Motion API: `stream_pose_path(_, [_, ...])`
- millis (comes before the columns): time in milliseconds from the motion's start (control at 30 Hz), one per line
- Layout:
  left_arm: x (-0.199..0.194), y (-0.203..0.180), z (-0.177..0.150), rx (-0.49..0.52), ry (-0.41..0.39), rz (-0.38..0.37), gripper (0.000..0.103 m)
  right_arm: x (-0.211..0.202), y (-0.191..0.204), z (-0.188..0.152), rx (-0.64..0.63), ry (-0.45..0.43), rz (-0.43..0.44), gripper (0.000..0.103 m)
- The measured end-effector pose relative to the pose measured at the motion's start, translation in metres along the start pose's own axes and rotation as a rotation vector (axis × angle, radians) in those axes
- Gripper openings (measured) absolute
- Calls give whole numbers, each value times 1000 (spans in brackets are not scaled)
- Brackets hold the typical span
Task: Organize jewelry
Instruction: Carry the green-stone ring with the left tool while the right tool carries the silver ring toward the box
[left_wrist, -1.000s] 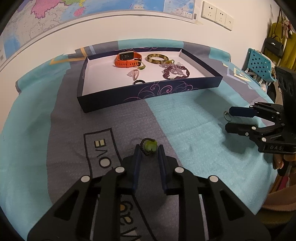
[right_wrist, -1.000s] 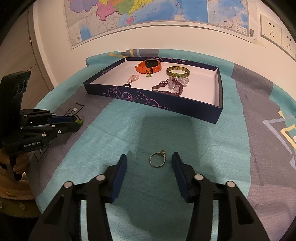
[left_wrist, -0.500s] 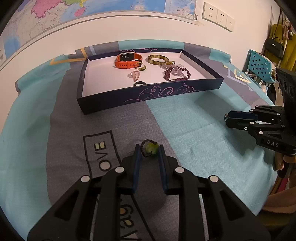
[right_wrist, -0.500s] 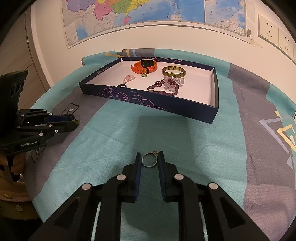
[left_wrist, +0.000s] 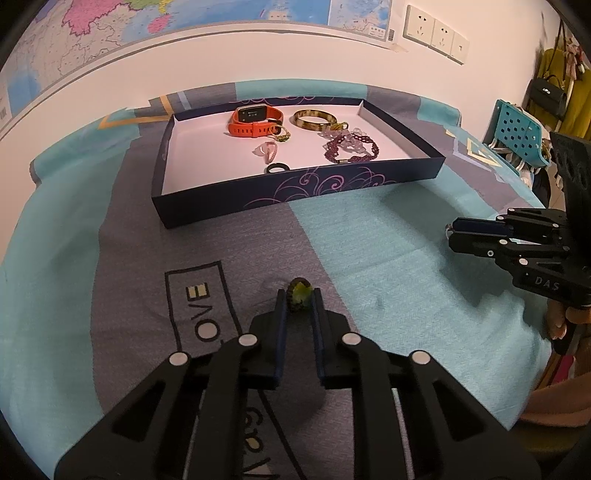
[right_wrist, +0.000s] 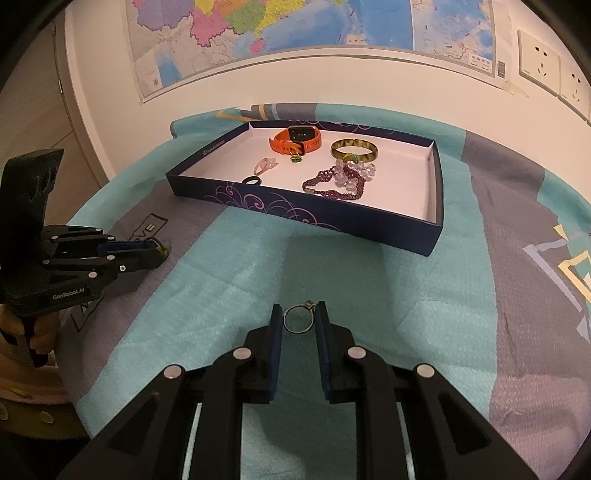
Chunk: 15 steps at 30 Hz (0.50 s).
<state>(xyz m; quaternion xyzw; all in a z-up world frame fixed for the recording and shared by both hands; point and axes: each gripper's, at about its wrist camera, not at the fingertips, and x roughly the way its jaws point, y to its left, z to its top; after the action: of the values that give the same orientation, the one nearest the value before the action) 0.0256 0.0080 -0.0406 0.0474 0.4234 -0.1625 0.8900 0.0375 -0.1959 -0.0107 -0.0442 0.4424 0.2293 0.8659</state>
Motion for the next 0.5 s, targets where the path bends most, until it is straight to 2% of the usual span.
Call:
stream_pose_path(200, [3,-2,2,9,6,3,17,0,0,1,5,-1,9,16])
stream_pose_path(500, [4,-3,3,6,4,10,14,-2,1,4,2,-17,14,16])
